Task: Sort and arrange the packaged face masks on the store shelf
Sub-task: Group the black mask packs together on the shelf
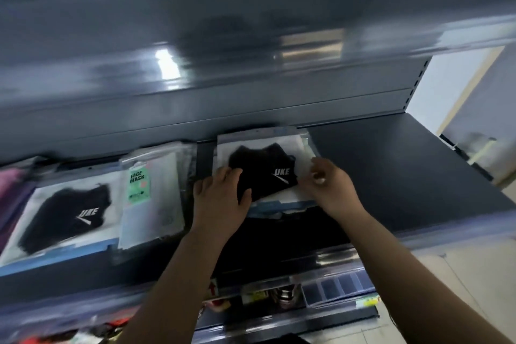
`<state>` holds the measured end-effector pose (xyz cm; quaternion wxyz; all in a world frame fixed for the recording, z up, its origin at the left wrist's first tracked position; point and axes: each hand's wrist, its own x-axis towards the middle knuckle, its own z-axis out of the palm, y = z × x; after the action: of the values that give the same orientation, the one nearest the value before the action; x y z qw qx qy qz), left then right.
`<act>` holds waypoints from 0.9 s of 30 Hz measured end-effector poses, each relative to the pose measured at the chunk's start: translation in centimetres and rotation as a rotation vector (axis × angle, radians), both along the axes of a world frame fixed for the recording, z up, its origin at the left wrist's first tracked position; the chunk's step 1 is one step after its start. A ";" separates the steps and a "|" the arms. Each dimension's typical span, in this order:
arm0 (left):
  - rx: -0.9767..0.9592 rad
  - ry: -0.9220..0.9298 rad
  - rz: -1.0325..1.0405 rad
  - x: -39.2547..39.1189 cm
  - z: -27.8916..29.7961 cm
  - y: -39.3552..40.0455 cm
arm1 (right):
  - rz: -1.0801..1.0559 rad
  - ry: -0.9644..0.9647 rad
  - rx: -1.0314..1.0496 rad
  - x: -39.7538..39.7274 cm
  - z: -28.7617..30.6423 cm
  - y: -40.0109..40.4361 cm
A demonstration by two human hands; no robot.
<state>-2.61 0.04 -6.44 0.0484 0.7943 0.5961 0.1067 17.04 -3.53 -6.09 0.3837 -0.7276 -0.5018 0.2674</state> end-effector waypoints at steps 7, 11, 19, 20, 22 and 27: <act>0.038 -0.097 -0.091 2.3 0.1 -1.3 | -0.067 0.496 0.156 2.8 -1.5 -0.3; 0.071 -0.105 -0.008 2.5 -0.2 -1.4 | -0.103 0.589 0.255 4.1 -2.0 -0.3; -0.082 -0.153 0.265 1.7 -1.1 -0.2 | -0.164 0.698 0.365 8.0 -1.6 -0.8; -0.107 -0.176 0.278 1.8 -1.1 -0.1 | -0.175 0.704 0.369 8.3 -1.7 -0.9; -0.154 -0.207 0.300 1.9 -1.0 0.1 | -0.183 0.709 0.373 8.8 -1.9 -1.0; -0.187 -0.232 0.373 1.9 -0.5 0.4 | -0.155 0.700 0.371 9.1 -1.9 -1.3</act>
<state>-0.75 0.49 -6.92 0.1693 0.6448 0.7303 0.1490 26.14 -4.82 -7.98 0.6753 -0.5466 -0.3243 0.3743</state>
